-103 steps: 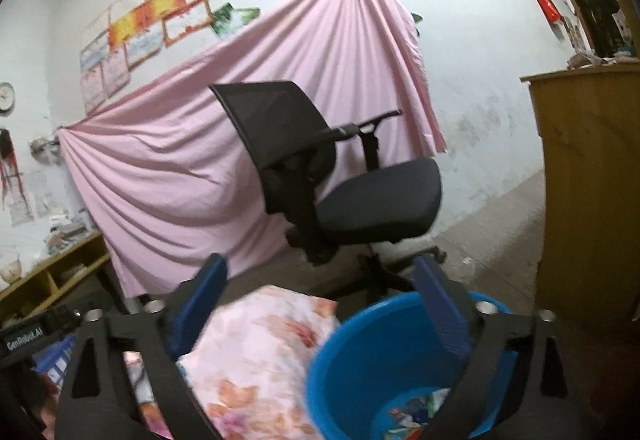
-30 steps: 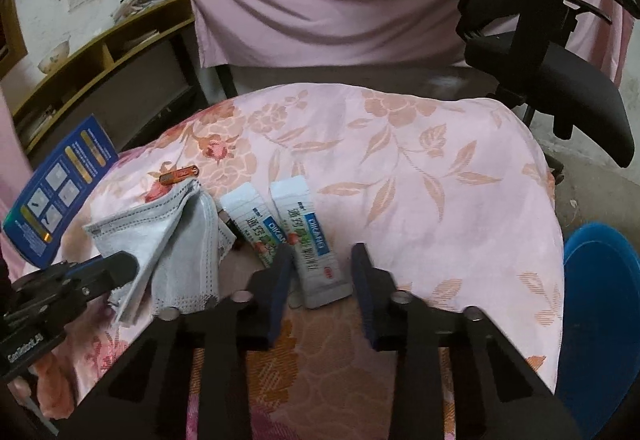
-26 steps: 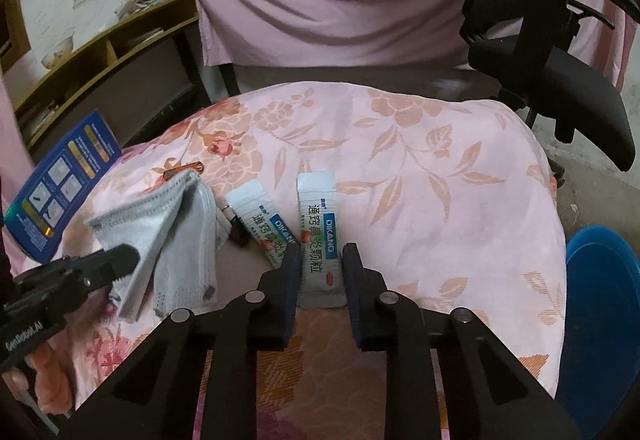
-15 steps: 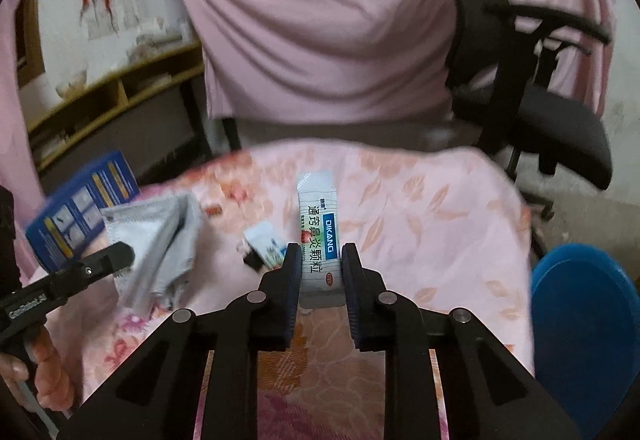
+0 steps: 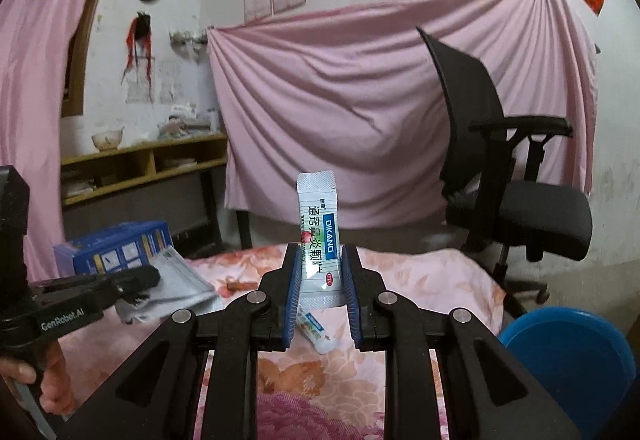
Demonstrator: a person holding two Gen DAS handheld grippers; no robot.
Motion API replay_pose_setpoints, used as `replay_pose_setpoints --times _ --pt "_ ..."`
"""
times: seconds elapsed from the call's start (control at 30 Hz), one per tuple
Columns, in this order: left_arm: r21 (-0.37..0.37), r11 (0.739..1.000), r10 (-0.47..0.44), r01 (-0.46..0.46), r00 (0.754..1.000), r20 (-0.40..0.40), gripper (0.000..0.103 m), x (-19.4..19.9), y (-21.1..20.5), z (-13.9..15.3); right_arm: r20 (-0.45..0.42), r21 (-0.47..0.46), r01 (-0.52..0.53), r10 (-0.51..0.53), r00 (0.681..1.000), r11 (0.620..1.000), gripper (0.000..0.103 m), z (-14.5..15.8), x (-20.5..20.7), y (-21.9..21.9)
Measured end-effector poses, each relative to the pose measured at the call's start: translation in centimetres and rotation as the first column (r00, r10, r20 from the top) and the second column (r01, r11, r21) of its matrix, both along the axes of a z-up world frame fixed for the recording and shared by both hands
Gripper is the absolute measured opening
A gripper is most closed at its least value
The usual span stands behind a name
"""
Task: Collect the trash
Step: 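Carry the sachet and mask over the blue basin and open both tools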
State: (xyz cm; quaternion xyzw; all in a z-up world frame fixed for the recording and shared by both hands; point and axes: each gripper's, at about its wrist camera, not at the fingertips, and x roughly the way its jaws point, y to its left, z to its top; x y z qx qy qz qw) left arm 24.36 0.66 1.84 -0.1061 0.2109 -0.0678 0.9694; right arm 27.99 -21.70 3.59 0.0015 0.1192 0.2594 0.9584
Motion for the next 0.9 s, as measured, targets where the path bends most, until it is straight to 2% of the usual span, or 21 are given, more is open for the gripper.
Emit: replay_pose_setpoints --times 0.2,0.4,0.5,0.7,0.9 --pt "-0.010 1.000 -0.020 0.020 1.000 0.000 0.000 0.4 -2.0 1.9 0.019 0.043 0.005 -0.006 1.000 0.999 0.019 0.7 -1.0 -1.9" --pt "0.025 0.998 -0.067 0.066 0.996 0.066 0.000 0.3 -5.9 5.3 0.071 0.056 0.073 -0.076 0.995 0.996 0.019 1.8 -2.8 -5.4" --pt "0.037 0.993 -0.114 0.112 0.991 0.073 0.000 0.8 -8.7 6.2 0.087 0.074 0.115 -0.121 0.989 0.991 0.019 2.4 -3.4 -7.5" --pt "0.087 0.975 -0.211 0.203 0.973 0.090 0.000 2.0 -14.9 7.1 0.067 0.113 0.188 -0.196 0.978 0.976 0.019 2.8 -3.6 -11.8" --pt "0.082 0.961 -0.271 0.264 0.958 0.096 0.000 3.3 -19.3 8.1 0.034 0.173 0.270 -0.280 0.959 0.947 0.019 2.9 -3.5 -16.0"
